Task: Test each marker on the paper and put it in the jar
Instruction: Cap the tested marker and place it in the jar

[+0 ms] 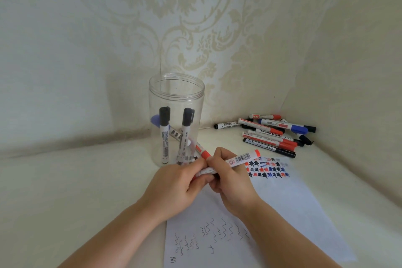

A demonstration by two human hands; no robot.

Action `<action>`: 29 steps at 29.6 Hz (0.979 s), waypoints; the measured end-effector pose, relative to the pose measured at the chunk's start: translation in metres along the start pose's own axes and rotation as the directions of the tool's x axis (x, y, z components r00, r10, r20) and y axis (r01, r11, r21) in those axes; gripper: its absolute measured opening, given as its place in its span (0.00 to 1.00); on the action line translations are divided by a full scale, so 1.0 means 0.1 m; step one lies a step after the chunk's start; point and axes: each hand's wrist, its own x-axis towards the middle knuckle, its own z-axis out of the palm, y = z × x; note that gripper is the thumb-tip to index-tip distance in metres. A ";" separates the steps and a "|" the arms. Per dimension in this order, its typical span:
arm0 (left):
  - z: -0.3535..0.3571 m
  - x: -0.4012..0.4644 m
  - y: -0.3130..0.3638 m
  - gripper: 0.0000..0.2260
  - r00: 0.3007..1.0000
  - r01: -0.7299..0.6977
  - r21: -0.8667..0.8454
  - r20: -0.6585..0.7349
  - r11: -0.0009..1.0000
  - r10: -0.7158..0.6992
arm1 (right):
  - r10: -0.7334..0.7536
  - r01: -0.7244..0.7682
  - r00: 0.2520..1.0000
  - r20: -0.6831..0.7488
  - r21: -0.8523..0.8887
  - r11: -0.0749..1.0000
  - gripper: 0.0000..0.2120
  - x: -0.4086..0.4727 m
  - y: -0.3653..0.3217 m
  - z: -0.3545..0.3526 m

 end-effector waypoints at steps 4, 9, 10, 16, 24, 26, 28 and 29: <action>-0.15 -0.05 -0.09 0.07 0.984 0.178 -0.099 0.042 0.979 -0.174 | 0.076 -0.077 0.997 -0.029 -0.037 0.996 0.14 0.04 -0.10 -0.12; -0.22 -0.08 -0.12 0.07 0.949 0.298 -0.179 0.164 0.938 -0.270 | 0.206 -0.210 0.978 -0.040 -0.244 0.947 0.06 0.07 -0.20 -0.26; -0.22 -0.08 -0.12 0.08 0.949 0.301 -0.183 0.156 0.936 -0.275 | 0.216 -0.216 0.976 -0.034 -0.296 0.930 0.04 0.07 -0.19 -0.24; -0.33 -0.11 -0.16 0.08 0.960 0.279 -0.184 0.034 0.942 -0.278 | 0.121 -0.189 0.979 -0.165 -0.499 0.846 0.13 0.15 0.01 -0.02; -0.29 -0.14 -0.21 0.07 0.952 0.307 -0.090 0.027 0.948 -0.306 | -0.058 -0.013 0.990 -0.130 -0.486 0.874 0.11 0.13 0.15 0.02; -0.29 -0.13 -0.22 0.07 0.953 0.304 -0.079 0.009 0.950 -0.304 | -0.067 0.003 0.991 -0.112 -0.498 0.867 0.09 0.12 0.17 0.03; -0.29 -0.13 -0.23 0.08 0.954 0.300 -0.075 0.002 0.951 -0.300 | -0.077 0.021 0.993 -0.090 -0.508 0.861 0.10 0.12 0.20 0.04; -0.29 -0.13 -0.23 0.08 0.954 0.300 -0.069 0.009 0.951 -0.300 | -0.089 0.035 0.993 -0.082 -0.515 0.856 0.10 0.13 0.22 0.04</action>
